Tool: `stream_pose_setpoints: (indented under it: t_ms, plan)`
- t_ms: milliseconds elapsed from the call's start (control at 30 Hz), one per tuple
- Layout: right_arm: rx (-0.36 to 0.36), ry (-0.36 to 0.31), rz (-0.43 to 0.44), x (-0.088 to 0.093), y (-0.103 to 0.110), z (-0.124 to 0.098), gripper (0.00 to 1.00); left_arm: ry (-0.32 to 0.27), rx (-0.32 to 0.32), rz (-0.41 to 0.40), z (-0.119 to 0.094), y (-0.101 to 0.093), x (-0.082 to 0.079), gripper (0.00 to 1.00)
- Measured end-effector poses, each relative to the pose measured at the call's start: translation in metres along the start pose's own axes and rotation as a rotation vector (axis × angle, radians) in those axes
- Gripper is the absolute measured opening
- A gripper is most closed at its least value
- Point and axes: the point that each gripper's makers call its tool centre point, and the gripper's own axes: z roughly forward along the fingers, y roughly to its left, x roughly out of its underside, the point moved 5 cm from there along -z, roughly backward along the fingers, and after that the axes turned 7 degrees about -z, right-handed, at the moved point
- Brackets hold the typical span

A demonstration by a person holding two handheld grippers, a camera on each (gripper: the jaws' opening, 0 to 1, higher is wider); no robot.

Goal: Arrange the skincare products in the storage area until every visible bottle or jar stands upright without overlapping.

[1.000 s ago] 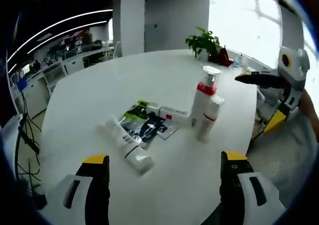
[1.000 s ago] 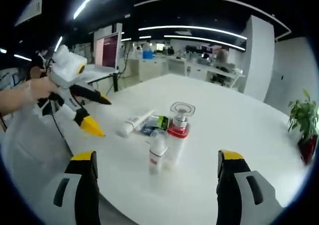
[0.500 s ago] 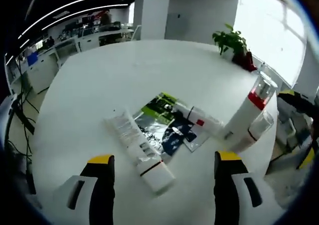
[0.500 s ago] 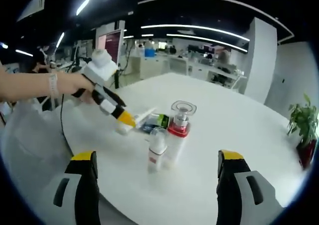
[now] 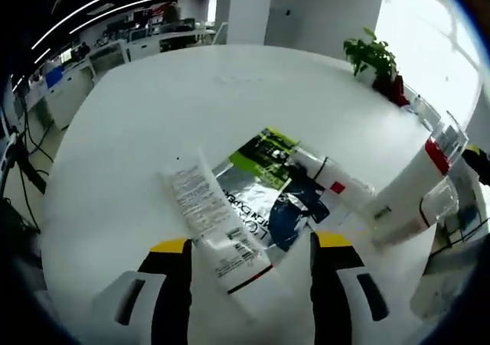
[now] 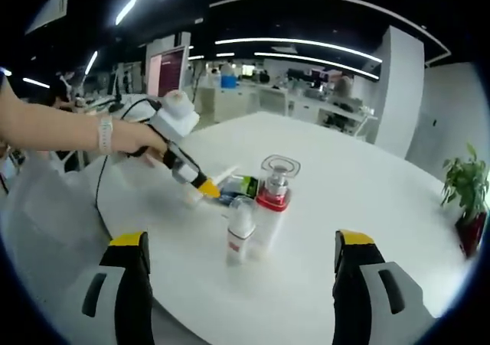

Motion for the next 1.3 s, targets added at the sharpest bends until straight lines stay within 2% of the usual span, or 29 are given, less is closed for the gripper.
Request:
stream_pose_setpoints:
  t_ms: [133, 333, 533, 600, 833, 1000, 1100, 1300]
  plan:
    - [0.0, 0.001, 0.002, 0.0, 0.0, 0.001, 0.99, 0.017, -0.019, -0.01, 0.005, 0.003, 0.002, 0.55]
    - [0.004, 0.001, 0.014, 0.001, -0.001, 0.001, 0.99, 0.026, -0.065, 0.04, 0.011, 0.007, 0.002, 0.5]
    - [0.006, 0.007, 0.011, 0.002, -0.002, 0.002, 0.99, 0.025, -0.052, 0.08, 0.014, 0.009, 0.0, 0.49]
    - [0.008, 0.008, 0.012, 0.003, -0.002, 0.002, 0.99, 0.019, -0.053, 0.131, 0.016, 0.008, 0.0, 0.49]
    - [0.006, 0.02, 0.002, 0.004, -0.001, 0.003, 0.99, 0.027, -0.032, 0.198, 0.018, 0.004, -0.001, 0.44]
    - [0.006, 0.03, -0.016, 0.005, -0.001, 0.003, 0.99, 0.018, 0.003, 0.203, 0.019, 0.005, -0.001, 0.42]
    - [0.006, 0.037, -0.032, 0.005, 0.0, 0.003, 0.99, -0.009, 0.033, 0.188, 0.02, 0.01, -0.002, 0.4]
    - [0.004, 0.044, -0.048, 0.005, 0.001, 0.002, 0.99, -0.033, 0.021, 0.143, 0.02, 0.006, -0.001, 0.36]
